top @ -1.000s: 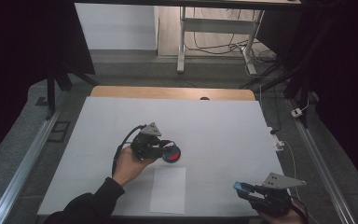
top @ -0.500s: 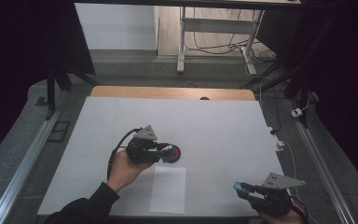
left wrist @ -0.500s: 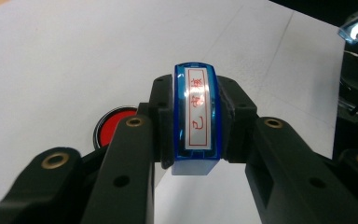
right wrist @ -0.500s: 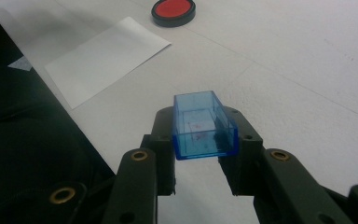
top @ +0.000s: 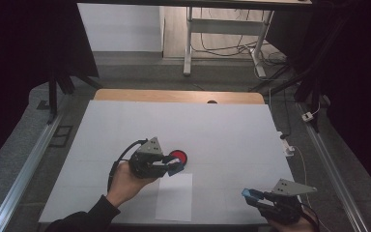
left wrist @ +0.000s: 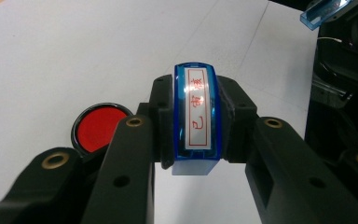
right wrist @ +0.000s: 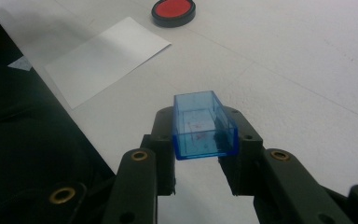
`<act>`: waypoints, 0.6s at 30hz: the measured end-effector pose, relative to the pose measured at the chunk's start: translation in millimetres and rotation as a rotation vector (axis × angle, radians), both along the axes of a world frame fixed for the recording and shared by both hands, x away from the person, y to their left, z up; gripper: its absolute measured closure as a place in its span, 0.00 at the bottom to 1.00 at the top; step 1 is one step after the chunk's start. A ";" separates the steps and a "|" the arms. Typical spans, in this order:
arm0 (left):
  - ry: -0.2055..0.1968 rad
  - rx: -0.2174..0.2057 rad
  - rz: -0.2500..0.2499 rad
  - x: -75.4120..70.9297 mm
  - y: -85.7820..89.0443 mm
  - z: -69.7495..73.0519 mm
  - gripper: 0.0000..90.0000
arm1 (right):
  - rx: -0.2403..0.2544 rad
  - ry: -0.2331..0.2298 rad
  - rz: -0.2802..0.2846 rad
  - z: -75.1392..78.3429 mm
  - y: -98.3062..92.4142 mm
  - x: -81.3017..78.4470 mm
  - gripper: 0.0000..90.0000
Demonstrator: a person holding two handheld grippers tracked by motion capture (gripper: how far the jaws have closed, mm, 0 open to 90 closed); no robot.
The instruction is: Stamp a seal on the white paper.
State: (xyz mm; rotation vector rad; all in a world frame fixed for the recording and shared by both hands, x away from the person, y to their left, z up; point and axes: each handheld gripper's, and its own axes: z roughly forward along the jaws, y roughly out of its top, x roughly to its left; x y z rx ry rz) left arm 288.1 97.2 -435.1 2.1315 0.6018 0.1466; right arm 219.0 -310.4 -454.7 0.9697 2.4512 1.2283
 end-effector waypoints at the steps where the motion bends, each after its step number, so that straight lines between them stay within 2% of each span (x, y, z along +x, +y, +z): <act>1: 0.001 -0.002 -0.001 -1.1 0.0 -0.1 0.77 | 0.000 0.000 0.000 0.0 0.0 -0.1 0.75; 10: 0.003 -0.011 -0.013 -12.9 0.8 -2.8 0.77 | -0.001 -0.001 0.003 0.0 -0.1 -0.2 0.75; 18: 0.030 -0.017 -0.028 -20.8 -0.7 -8.2 0.77 | -0.001 -0.001 0.006 0.0 0.0 -0.3 0.75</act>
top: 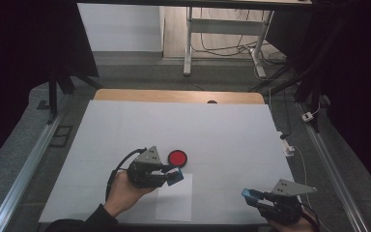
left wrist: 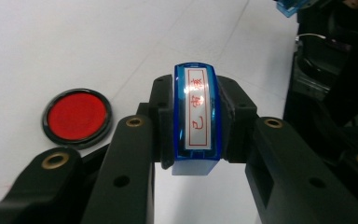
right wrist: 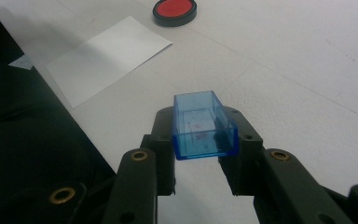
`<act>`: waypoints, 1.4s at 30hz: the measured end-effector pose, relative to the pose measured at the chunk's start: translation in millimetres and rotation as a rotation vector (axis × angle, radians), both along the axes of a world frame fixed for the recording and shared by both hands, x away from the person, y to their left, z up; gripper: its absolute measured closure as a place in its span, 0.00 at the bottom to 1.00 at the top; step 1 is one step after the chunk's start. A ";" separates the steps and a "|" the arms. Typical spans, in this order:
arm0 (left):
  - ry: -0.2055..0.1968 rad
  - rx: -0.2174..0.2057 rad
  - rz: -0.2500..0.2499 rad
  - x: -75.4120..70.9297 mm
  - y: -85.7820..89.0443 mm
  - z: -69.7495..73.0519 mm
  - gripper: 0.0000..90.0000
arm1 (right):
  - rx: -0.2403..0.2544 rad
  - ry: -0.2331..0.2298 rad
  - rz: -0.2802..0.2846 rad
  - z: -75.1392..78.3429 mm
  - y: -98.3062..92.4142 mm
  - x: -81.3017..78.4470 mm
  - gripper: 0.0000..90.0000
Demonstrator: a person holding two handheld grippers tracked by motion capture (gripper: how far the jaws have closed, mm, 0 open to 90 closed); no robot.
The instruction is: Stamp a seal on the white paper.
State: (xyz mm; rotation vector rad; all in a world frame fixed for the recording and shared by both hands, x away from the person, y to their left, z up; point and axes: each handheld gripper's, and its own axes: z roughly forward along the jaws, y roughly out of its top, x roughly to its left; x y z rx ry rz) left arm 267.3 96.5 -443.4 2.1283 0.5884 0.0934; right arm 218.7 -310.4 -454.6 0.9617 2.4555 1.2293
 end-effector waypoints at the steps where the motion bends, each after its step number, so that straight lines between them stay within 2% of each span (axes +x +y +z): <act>1: 0.001 0.004 0.000 -0.9 -0.9 -0.7 0.77 | 0.000 0.000 0.000 0.0 0.0 0.0 0.75; 8: 0.009 0.033 -0.005 -5.1 -5.6 -9.0 0.77 | -0.003 -0.001 -0.002 0.1 0.1 -0.2 0.75; 15: 0.017 0.044 0.001 -5.6 -7.4 -16.6 0.77 | -0.003 -0.001 -0.001 0.1 0.1 -0.2 0.75; 30: 0.045 0.085 0.010 3.2 -11.4 -41.1 0.77 | -0.005 0.000 0.001 0.1 0.3 -0.1 0.75; 37: 0.038 0.132 0.005 5.3 -17.1 -51.9 0.77 | -0.005 0.001 0.002 0.0 0.4 0.1 0.75; 42: 0.040 0.143 0.004 5.8 -19.4 -55.7 0.77 | -0.005 0.002 0.004 -0.1 0.4 0.1 0.75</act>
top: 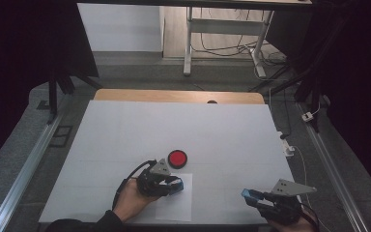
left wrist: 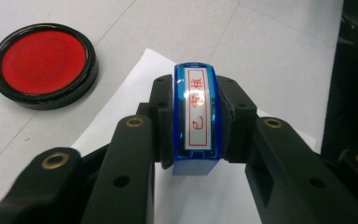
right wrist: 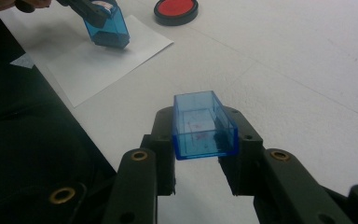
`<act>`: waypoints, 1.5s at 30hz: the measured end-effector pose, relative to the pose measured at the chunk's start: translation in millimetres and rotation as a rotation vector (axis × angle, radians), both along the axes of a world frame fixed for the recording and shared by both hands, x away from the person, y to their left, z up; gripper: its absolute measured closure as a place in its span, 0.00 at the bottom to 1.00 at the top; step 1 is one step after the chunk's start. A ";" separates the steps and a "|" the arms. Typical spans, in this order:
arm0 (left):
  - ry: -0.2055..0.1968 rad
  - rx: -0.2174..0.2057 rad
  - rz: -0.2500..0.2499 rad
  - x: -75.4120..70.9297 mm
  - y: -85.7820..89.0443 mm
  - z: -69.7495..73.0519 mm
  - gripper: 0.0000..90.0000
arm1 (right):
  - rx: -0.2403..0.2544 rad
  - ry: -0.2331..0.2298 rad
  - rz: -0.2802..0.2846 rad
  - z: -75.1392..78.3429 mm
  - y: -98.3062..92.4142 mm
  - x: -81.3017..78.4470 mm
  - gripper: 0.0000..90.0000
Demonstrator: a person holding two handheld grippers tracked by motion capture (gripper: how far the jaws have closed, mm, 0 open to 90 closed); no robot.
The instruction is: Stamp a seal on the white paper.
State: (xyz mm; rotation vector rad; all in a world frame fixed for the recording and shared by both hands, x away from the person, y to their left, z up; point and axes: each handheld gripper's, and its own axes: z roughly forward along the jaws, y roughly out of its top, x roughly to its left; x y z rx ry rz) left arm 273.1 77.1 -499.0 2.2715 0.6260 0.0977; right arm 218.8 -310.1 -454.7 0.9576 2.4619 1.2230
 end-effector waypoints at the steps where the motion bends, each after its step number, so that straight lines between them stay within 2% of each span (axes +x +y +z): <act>1: 0.000 0.002 -0.002 0.0 -0.5 -0.6 0.77 | 0.000 0.000 0.000 0.0 0.0 0.0 0.75; 20: -0.031 0.031 -0.018 -1.6 -4.1 -7.9 0.77 | -0.001 0.001 0.003 -0.1 0.3 0.0 0.75; 25: -0.019 -0.011 -0.008 -1.1 -0.6 -11.9 0.78 | -0.007 0.001 0.003 0.1 0.5 -0.1 0.75; 29: -0.003 -0.028 0.007 -0.7 0.1 -13.4 0.78 | -0.005 0.003 0.007 0.0 0.7 0.0 0.75; 37: -0.016 -0.014 0.016 -3.6 -2.4 -13.5 0.78 | -0.011 0.003 0.006 0.0 1.1 -0.3 0.75; 42: -0.050 0.021 0.017 -8.1 -6.0 -12.3 0.78 | -0.011 0.004 0.008 -0.1 1.2 -0.2 0.75; 45: -0.060 0.027 0.026 -10.4 -7.7 -12.3 0.78 | -0.011 0.004 0.009 -0.1 1.3 -0.1 0.75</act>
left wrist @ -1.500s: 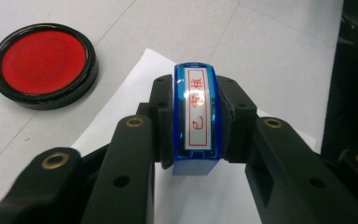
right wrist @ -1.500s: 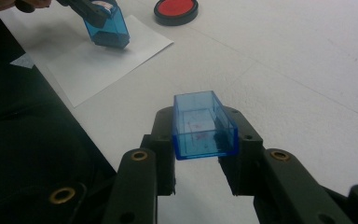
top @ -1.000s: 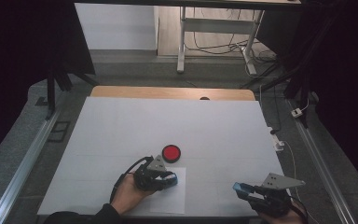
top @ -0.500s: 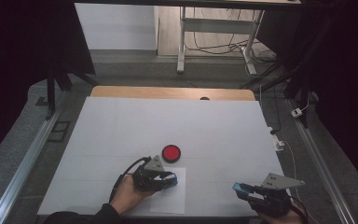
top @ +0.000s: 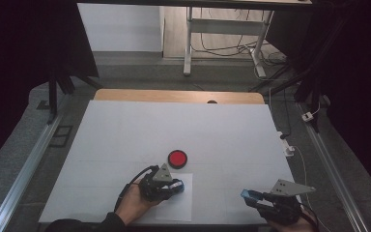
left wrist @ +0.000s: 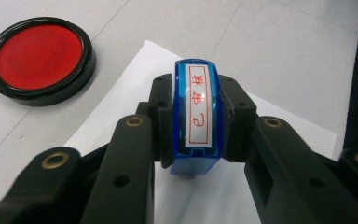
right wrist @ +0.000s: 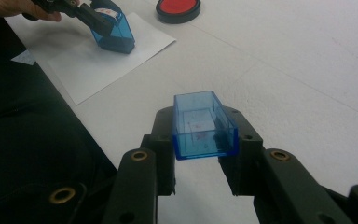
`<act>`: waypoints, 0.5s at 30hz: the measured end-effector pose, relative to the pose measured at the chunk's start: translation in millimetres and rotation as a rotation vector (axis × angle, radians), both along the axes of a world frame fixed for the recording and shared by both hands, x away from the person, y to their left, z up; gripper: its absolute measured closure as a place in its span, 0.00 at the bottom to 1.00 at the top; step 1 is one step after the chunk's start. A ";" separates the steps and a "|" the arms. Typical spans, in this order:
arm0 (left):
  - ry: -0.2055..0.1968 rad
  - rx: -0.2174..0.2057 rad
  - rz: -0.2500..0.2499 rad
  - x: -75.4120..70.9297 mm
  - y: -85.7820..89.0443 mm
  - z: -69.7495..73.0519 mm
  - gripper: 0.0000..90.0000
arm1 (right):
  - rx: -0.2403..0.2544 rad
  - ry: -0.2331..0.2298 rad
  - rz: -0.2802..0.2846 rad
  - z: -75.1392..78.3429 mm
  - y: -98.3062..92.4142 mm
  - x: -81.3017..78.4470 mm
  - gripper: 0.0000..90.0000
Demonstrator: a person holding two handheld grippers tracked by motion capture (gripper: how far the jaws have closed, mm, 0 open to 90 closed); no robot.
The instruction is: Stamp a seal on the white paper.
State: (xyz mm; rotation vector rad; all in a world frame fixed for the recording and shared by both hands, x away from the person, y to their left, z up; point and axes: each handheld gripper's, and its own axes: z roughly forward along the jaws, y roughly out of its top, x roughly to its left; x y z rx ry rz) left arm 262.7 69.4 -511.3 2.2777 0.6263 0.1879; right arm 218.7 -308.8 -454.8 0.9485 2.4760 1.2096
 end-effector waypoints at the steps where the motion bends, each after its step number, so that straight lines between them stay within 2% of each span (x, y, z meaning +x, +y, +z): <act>1: 0.000 0.000 0.000 0.0 0.0 0.0 0.78 | 0.003 0.001 0.002 -0.2 0.1 0.0 0.75; 7: 0.025 0.003 0.003 2.7 0.5 0.9 0.78 | -0.001 -0.001 0.003 -0.3 0.4 0.1 0.75; 11: 0.056 -0.018 0.003 6.7 3.1 0.1 0.78 | -0.002 0.000 0.002 -0.3 0.4 0.2 0.75; 12: 0.078 -0.034 0.003 9.7 5.5 -0.7 0.78 | -0.002 -0.001 0.003 -0.3 0.5 0.2 0.75; 15: 0.112 -0.062 0.005 13.7 8.6 -2.0 0.78 | -0.002 -0.001 0.002 -0.4 0.4 0.3 0.75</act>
